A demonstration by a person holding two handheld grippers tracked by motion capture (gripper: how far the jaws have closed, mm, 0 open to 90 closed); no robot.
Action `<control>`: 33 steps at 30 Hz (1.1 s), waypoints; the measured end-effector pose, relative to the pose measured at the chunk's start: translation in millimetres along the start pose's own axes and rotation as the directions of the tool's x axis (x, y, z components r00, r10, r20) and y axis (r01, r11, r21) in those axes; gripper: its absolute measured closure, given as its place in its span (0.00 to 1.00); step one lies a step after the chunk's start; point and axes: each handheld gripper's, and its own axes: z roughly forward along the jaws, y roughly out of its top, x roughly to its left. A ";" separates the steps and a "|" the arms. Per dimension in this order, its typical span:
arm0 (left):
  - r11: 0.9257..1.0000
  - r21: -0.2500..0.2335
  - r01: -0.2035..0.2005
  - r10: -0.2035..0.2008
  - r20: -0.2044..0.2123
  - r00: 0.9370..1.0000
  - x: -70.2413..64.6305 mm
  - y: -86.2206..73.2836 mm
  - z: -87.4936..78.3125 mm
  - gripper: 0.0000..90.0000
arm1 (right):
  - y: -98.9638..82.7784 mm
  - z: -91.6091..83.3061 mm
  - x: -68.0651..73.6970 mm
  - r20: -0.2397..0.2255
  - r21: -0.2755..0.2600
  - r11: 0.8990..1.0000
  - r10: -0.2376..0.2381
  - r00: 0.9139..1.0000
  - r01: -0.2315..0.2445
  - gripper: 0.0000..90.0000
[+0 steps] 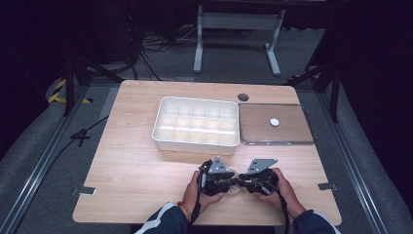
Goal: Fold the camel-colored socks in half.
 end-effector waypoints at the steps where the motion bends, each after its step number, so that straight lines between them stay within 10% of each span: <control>1: 1.000 -0.021 -0.010 0.010 0.004 1.000 0.1 3.3 -6.4 0.69 | -0.3 0.1 -0.3 -0.001 -0.003 1.000 0.000 1.000 0.000 0.82; 4: 0.998 -0.060 -0.036 0.039 0.040 0.998 3.2 15.9 -39.3 0.57 | -1.3 -0.1 -1.4 -0.011 -0.007 1.000 0.011 1.000 -0.011 0.82; 10: 0.993 -0.030 -0.112 0.111 -0.012 0.994 16.3 5.0 -79.0 0.80 | -1.1 0.1 -1.5 -0.010 -0.004 1.000 0.014 1.000 -0.014 0.82; 17: 0.993 0.085 -0.076 0.077 0.000 0.997 31.1 -36.6 -49.9 0.90 | -1.0 1.5 -2.2 -0.014 -0.015 1.000 0.020 1.000 -0.020 0.81; 23: 0.990 0.096 -0.103 0.107 -0.038 0.994 27.4 -38.9 -40.8 0.92 | 2.3 1.3 -1.6 -0.003 -0.013 1.000 0.005 1.000 -0.006 0.75; 28: 0.990 0.093 -0.106 0.111 -0.052 0.992 24.4 -40.2 -39.8 0.92 | 22.7 -31.3 6.3 0.006 -0.222 0.975 0.032 0.999 -0.030 0.80; 33: 0.988 0.094 -0.122 0.128 -0.059 0.990 24.1 -39.9 -39.3 0.92 | 48.4 -16.3 37.7 -0.009 -0.214 0.974 -0.076 0.997 0.073 0.87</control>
